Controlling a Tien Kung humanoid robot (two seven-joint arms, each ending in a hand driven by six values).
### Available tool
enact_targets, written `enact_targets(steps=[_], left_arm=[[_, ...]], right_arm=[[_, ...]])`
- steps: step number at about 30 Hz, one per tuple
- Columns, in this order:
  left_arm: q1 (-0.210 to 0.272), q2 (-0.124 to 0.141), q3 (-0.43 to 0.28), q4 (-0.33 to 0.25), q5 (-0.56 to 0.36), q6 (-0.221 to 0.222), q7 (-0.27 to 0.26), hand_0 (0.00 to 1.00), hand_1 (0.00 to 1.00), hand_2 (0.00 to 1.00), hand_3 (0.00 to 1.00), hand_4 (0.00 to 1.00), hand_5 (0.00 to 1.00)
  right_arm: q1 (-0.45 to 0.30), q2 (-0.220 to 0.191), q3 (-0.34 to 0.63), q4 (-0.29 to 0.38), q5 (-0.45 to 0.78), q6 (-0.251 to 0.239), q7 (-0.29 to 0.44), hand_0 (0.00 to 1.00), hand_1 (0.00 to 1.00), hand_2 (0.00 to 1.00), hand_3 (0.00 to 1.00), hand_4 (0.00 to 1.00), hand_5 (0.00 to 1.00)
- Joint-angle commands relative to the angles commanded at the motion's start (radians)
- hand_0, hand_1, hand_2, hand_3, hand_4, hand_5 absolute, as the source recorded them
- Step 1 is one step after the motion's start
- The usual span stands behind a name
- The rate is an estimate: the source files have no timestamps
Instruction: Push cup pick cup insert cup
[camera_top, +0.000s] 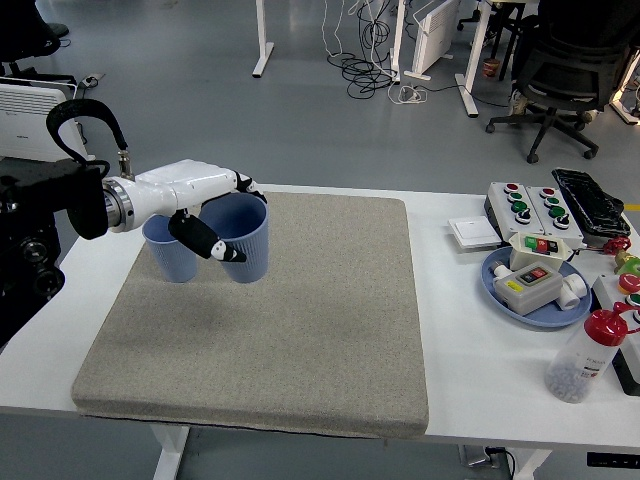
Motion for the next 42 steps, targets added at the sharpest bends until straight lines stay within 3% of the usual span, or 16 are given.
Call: enact_targets(steps=[3,7,10,16,19,23,32,42], left_arm=[[-0.078,0.008,0.024,0.077,0.032,0.006,-0.019,0.375,0.528,0.576,0.498,0.731,0.197],[-0.139,-0.002,0.068,0.195,0.084,0.020,-0.035,0.382,0.532,0.584,0.501,0.724,0.198],[-0.152,-0.009,0.078,0.248,0.112,0.027,-0.041,0.382,0.532,0.584,0.501,0.724,0.198],[-0.196,-0.062,0.112,0.435,0.167,0.079,-0.092,0.395,0.536,0.611,0.532,0.717,0.199],[-0.210,-0.090,0.129,0.529,0.203,0.149,-0.148,0.400,0.541,0.620,0.536,0.712,0.196],[-0.214,-0.104,0.145,0.605,0.235,0.179,-0.173,0.400,0.541,0.620,0.536,0.712,0.196],[-0.205,-0.116,0.141,0.726,0.245,0.207,-0.194,0.409,0.545,0.622,0.535,0.701,0.185],[-0.191,-0.125,0.143,0.770,0.195,0.237,-0.220,0.404,0.546,0.629,0.536,0.692,0.170]], right_arm=[[-0.002,-0.001,0.001,0.000,-0.002,0.000,-0.001,0.704,0.641,0.659,0.589,0.083,0.464],[-0.004,-0.002,0.001,0.001,-0.002,0.000,-0.002,0.705,0.641,0.658,0.589,0.083,0.463],[-0.005,-0.002,0.000,0.001,-0.001,0.000,-0.002,0.705,0.641,0.658,0.589,0.083,0.463],[-0.005,-0.001,0.001,0.001,0.000,-0.002,-0.001,0.705,0.642,0.658,0.589,0.083,0.463],[-0.004,-0.002,0.004,0.001,-0.006,-0.002,-0.002,0.705,0.641,0.658,0.588,0.084,0.463],[-0.002,-0.002,0.002,0.001,-0.003,-0.002,-0.001,0.705,0.641,0.658,0.588,0.084,0.463],[-0.003,-0.002,-0.002,0.002,0.005,-0.003,0.003,0.705,0.642,0.658,0.588,0.084,0.464],[-0.009,-0.001,0.010,0.002,-0.015,-0.003,-0.004,0.704,0.642,0.658,0.588,0.084,0.463]])
